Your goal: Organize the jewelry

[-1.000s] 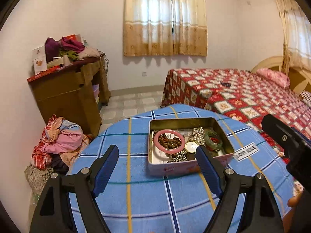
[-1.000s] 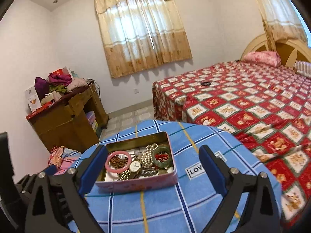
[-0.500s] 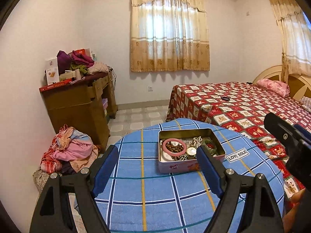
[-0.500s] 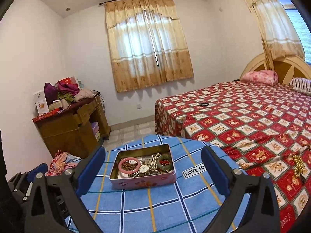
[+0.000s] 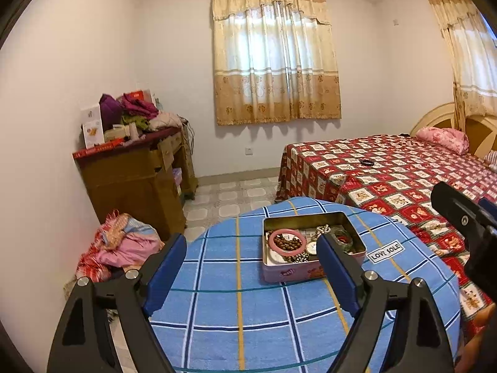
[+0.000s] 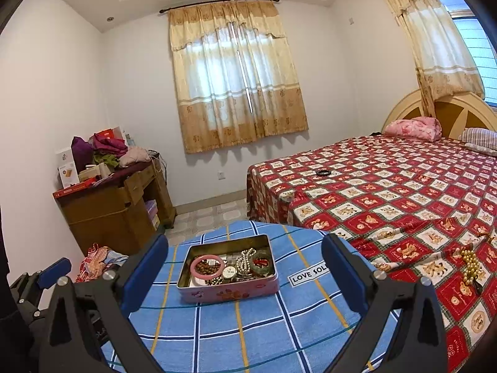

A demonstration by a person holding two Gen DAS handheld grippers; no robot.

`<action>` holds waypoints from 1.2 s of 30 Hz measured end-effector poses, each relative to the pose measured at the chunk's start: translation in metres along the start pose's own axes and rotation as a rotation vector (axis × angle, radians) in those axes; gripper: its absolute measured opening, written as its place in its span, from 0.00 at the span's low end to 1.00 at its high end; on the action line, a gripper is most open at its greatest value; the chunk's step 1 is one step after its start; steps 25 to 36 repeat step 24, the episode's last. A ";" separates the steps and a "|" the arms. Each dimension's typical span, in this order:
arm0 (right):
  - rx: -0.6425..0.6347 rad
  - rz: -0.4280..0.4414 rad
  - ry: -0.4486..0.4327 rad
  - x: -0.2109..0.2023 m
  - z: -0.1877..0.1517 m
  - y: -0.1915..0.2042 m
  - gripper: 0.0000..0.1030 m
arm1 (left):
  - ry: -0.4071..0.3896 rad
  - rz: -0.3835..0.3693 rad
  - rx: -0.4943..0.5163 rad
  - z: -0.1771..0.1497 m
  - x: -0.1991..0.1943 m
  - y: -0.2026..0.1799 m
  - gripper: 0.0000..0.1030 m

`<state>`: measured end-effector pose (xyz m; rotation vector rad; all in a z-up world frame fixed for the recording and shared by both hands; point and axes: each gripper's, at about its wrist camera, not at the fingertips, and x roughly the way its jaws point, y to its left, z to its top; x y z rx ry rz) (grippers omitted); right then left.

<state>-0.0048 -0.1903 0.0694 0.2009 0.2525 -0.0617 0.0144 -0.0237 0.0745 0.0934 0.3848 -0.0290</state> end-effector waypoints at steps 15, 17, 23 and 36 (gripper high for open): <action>0.014 -0.002 -0.006 -0.005 0.003 -0.001 0.98 | -0.002 0.014 -0.033 0.004 -0.004 0.005 0.84; 0.015 0.003 -0.003 -0.005 0.003 -0.001 0.98 | 0.008 -0.014 -0.053 0.004 -0.003 0.008 0.84; 0.012 0.009 0.006 -0.005 -0.001 0.001 0.98 | 0.025 -0.010 -0.052 0.001 0.000 0.011 0.84; 0.013 0.008 0.006 -0.005 -0.001 0.001 0.98 | 0.027 -0.016 -0.056 0.000 0.001 0.011 0.84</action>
